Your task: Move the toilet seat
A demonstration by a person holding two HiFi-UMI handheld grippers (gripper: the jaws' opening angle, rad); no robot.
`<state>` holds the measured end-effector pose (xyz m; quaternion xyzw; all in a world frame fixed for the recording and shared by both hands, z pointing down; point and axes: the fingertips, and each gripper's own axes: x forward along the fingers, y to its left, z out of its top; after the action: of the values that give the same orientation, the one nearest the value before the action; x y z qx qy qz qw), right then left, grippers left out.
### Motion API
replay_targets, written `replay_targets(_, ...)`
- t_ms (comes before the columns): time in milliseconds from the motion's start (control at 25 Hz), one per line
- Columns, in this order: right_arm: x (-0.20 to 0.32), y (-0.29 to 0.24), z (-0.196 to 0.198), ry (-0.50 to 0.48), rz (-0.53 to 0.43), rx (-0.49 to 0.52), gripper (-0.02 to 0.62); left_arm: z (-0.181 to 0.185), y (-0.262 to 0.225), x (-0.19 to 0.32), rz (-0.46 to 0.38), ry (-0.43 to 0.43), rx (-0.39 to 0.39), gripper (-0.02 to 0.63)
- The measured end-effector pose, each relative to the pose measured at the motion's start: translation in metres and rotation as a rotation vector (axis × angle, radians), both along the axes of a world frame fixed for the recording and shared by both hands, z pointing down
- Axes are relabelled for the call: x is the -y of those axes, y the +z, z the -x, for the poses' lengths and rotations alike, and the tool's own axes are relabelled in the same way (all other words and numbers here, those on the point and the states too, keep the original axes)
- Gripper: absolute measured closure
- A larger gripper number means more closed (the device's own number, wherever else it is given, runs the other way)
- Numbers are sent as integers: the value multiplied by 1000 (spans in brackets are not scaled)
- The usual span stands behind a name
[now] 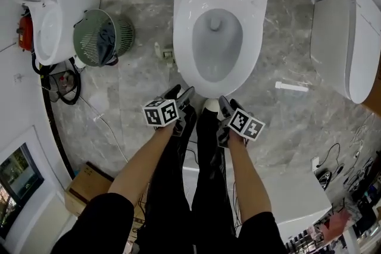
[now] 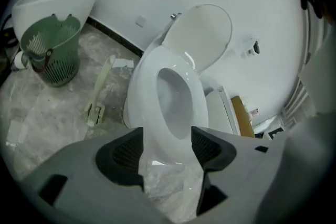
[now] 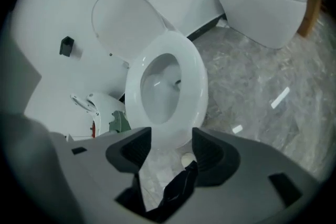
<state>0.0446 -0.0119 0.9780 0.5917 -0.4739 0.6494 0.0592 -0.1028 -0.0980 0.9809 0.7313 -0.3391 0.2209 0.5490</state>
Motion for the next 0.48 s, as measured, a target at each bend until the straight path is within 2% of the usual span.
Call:
replay_targets(120, 3, 25, 7, 24, 8, 62, 313, -3, 29, -1, 77, -53, -43, 273)
replay_targets(360, 4, 55, 3, 57, 6, 113, 296, -19, 56, -11, 160, -96, -96, 265)
replay_targets(480, 8, 68, 7, 89, -10, 145, 288, -21, 60, -13, 169, -103, -92, 275)
